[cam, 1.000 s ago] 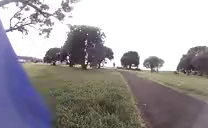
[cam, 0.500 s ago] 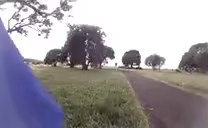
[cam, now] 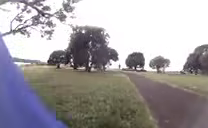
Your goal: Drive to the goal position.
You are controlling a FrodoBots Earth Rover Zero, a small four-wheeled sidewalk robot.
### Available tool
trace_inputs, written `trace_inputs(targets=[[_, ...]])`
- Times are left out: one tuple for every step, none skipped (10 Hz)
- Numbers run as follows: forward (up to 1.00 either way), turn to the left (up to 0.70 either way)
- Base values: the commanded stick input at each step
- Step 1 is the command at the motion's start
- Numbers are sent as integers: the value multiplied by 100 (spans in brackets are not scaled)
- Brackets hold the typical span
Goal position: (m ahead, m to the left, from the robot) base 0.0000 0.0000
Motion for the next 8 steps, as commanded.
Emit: trace_inputs(targets=[[70, 0], [49, 0], [16, 0], [0, 0], [0, 0], [0, 0], [0, 0], [0, 0]])
